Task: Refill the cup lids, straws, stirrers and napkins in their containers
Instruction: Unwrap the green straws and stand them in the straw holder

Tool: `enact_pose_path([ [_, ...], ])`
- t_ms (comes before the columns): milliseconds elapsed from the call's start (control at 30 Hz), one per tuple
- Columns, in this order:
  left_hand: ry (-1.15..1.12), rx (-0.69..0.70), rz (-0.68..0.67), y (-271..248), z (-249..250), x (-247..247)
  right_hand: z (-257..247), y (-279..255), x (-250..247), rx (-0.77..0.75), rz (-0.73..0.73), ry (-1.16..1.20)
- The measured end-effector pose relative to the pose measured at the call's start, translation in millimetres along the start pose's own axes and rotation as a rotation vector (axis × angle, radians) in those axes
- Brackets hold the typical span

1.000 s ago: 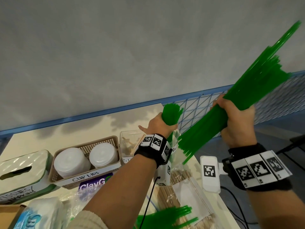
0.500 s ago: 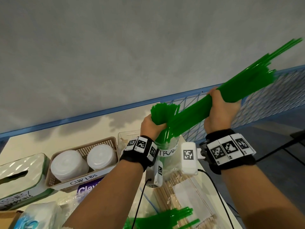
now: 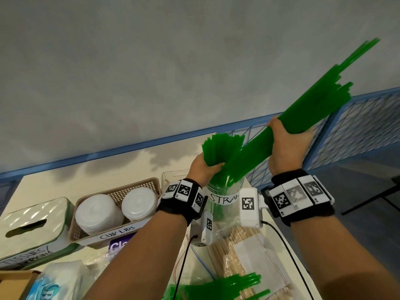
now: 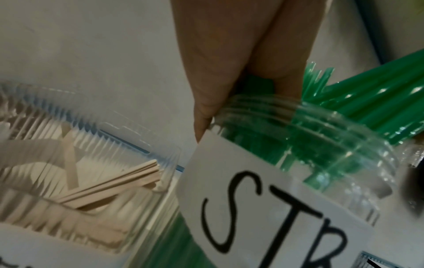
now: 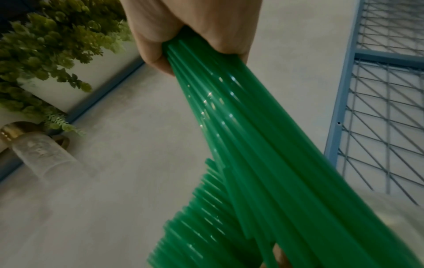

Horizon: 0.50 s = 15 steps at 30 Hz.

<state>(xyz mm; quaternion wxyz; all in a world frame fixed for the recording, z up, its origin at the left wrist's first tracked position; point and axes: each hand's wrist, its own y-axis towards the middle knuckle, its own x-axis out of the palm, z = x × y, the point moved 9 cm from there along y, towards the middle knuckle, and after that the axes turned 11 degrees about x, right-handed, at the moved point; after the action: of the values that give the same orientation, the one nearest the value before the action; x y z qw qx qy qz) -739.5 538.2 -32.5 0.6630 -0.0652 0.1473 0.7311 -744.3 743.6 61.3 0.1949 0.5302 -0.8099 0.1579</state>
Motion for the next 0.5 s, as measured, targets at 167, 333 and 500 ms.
enact_pose_path([
  [167, 0.004, 0.003, -0.02, -2, 1, 0, -1, 1, -2, -0.021, 0.02, 0.003],
  [333, 0.022, -0.004, -0.023, -1, -2, 0, 3, -9, 15, -0.1, -0.051, -0.124],
  [500, 0.033, -0.033, -0.056, -1, -6, 1, 8, -9, 26, -0.103, -0.125, -0.18],
])
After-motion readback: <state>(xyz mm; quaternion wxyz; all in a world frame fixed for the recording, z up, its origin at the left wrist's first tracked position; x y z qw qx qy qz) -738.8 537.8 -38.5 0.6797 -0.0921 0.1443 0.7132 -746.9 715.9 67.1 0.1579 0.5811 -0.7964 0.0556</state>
